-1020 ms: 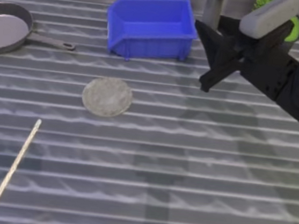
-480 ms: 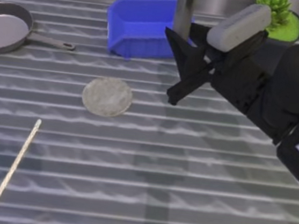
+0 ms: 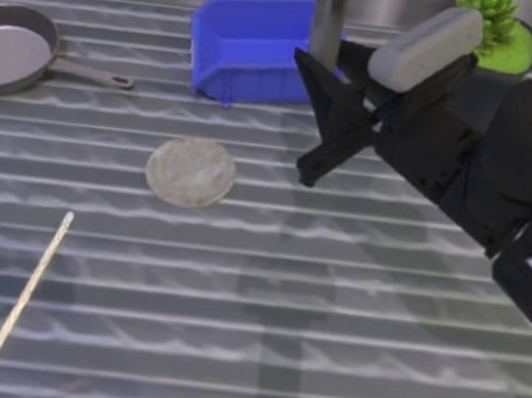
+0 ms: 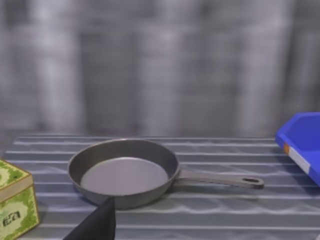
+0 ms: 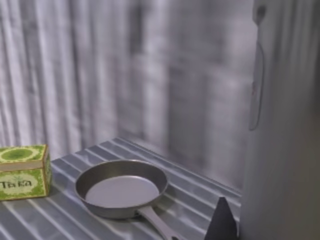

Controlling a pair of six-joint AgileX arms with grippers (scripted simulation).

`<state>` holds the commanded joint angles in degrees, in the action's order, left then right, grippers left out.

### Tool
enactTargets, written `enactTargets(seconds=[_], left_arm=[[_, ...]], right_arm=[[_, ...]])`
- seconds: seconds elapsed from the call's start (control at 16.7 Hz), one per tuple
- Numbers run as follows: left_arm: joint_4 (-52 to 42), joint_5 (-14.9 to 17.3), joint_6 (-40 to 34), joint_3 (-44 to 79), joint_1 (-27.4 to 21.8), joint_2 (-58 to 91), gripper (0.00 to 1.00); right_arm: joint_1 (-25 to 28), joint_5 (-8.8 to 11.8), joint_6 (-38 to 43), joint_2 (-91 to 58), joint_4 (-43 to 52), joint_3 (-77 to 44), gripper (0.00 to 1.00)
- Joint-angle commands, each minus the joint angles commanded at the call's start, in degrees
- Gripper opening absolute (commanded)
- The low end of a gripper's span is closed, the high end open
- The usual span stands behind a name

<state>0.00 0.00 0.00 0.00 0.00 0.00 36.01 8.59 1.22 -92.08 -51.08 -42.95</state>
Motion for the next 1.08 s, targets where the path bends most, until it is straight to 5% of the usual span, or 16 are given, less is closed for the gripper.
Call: enactTargets(seconds=[0.24, 0.42, 1.08], left_arm=[[0.4, 0.5, 0.0, 0.6, -0.3, 0.8, 1.00], [3.1, 4.0, 0.2, 4.6, -2.5, 6.4, 1.00], [20.4, 27.2, 0.7, 30.6, -16.6, 54.4, 1.00]], right_arm=[[0.0, 0.0, 0.0, 0.0, 0.0, 0.0, 0.00], [0.0, 0.0, 0.0, 0.0, 0.0, 0.0, 0.00], [0.0, 0.0, 0.0, 0.0, 0.0, 0.0, 0.00]])
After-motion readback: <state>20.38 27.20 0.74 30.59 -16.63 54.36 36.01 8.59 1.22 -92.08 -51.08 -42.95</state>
